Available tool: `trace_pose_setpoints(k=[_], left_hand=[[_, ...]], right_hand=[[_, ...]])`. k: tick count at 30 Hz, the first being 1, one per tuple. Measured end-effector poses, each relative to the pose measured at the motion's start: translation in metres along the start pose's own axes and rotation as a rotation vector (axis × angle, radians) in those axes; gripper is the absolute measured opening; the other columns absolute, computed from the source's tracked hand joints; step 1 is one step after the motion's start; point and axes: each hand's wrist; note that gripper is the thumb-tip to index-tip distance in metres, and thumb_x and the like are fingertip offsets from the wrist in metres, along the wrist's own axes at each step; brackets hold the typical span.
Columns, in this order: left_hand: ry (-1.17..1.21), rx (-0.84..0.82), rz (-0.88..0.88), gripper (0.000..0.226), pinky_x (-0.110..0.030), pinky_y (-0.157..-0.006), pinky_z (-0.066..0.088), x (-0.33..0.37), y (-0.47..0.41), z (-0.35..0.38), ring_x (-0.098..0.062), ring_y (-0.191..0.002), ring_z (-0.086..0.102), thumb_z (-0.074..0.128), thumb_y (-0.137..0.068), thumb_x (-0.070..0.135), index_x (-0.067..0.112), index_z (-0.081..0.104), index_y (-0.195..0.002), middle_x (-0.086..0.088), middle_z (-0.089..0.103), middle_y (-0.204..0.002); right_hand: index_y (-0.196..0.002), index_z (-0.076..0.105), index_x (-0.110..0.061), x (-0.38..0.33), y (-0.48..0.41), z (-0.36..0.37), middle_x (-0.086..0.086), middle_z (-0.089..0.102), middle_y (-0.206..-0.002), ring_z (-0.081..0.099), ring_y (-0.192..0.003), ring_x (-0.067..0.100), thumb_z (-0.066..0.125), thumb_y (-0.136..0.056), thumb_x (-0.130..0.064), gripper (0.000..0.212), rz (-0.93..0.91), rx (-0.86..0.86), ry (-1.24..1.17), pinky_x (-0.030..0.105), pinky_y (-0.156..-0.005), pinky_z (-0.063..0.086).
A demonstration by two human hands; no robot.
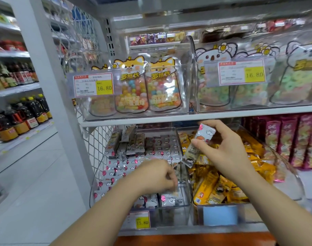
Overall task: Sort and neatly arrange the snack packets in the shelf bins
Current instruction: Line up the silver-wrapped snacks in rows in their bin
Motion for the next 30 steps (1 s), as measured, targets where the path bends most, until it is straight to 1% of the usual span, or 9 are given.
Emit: trace_pose_setpoints(k=[3,5,8,10,13,17,21,25,30], left_hand=[[-0.195,-0.099,-0.023,0.019,-0.035,-0.094,0.045,0.01,-0.009,0.009,-0.016,-0.095,0.059,0.056,-0.084,0.031,0.023,0.072,-0.093,0.007,0.07,-0.098],[-0.365,-0.138,-0.026,0.026,-0.042,-0.103,0.032,0.017,-0.014,0.011,-0.023,-0.106,0.05,0.05,-0.086,0.032,0.022,0.071,-0.097,0.0,0.067,-0.104],[-0.453,-0.231,-0.039,0.036,-0.053,-0.115,0.003,0.024,-0.014,0.013,-0.026,-0.127,0.032,0.039,-0.092,0.034,0.015,0.066,-0.106,-0.012,0.057,-0.121],[-0.461,-0.248,-0.046,0.04,-0.058,-0.109,-0.017,0.025,-0.011,0.018,-0.023,-0.133,0.023,0.031,-0.095,0.033,0.01,0.062,-0.104,-0.014,0.053,-0.121],[-0.46,-0.228,-0.042,0.039,-0.062,-0.099,-0.029,0.019,-0.006,0.029,-0.021,-0.13,0.022,0.029,-0.094,0.03,0.01,0.062,-0.1,-0.006,0.055,-0.116],[-0.456,-0.194,-0.023,0.042,-0.059,-0.106,-0.015,0.014,-0.001,0.027,-0.021,-0.125,0.025,0.026,-0.095,0.03,0.022,0.062,-0.114,0.003,0.045,-0.133],[-0.382,-0.114,-0.044,0.041,-0.046,-0.101,0.008,0.006,0.0,0.015,-0.018,-0.112,0.029,0.027,-0.095,0.029,0.027,0.064,-0.112,0.005,0.045,-0.128],[-0.399,-0.14,-0.101,0.042,-0.049,-0.103,0.007,-0.003,-0.001,0.011,-0.018,-0.113,0.028,0.025,-0.096,0.031,0.026,0.061,-0.116,0.006,0.047,-0.13],[-0.317,-0.029,-0.028,0.038,-0.049,-0.108,0.001,0.0,0.002,0.011,-0.014,-0.119,0.025,0.033,-0.094,0.03,0.033,0.061,-0.12,0.016,0.047,-0.133]], right_hand=[[-0.109,0.057,-0.031,0.0,0.007,-0.006,-0.01,0.064,-0.092,0.06,-0.089,0.009,0.074,-0.077,-0.027,0.036,-0.013,-0.045,0.042,0.028,-0.083,0.049],[-0.11,0.057,-0.03,0.001,0.012,-0.01,-0.017,0.062,-0.098,0.058,-0.098,0.005,0.074,-0.077,-0.028,0.037,-0.03,-0.071,0.063,0.021,-0.088,0.044],[-0.108,0.057,-0.032,0.002,0.017,-0.019,-0.021,0.06,-0.103,0.052,-0.103,-0.009,0.075,-0.077,-0.025,0.037,-0.043,-0.065,0.084,0.0,-0.079,0.036],[-0.108,0.056,-0.034,0.003,0.019,-0.024,-0.023,0.059,-0.103,0.051,-0.101,-0.011,0.075,-0.077,-0.026,0.037,-0.042,-0.071,0.111,-0.002,-0.077,0.034],[-0.109,0.055,-0.035,0.004,0.021,-0.027,-0.028,0.056,-0.104,0.048,-0.1,-0.017,0.074,-0.077,-0.026,0.039,-0.041,-0.088,0.132,-0.004,-0.081,0.032],[-0.11,0.053,-0.035,0.004,0.021,-0.029,-0.033,0.051,-0.104,0.042,-0.099,-0.027,0.074,-0.078,-0.026,0.039,-0.041,-0.097,0.139,-0.007,-0.08,0.028],[-0.11,0.051,-0.038,0.005,0.018,-0.026,-0.034,0.049,-0.105,0.04,-0.1,-0.029,0.073,-0.079,-0.028,0.04,-0.034,-0.109,0.145,-0.007,-0.081,0.027],[-0.11,0.05,-0.039,0.006,0.017,-0.021,-0.035,0.048,-0.105,0.041,-0.099,-0.026,0.073,-0.078,-0.03,0.04,-0.029,-0.121,0.151,-0.007,-0.081,0.028],[-0.11,0.05,-0.04,0.006,0.018,-0.023,-0.031,0.052,-0.105,0.046,-0.101,-0.021,0.073,-0.078,-0.03,0.04,-0.032,-0.109,0.14,-0.005,-0.08,0.031]])
Point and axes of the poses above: each hand's wrist, its own y-axis away from the middle knuckle, its own z-axis out of the palm, x = y × z
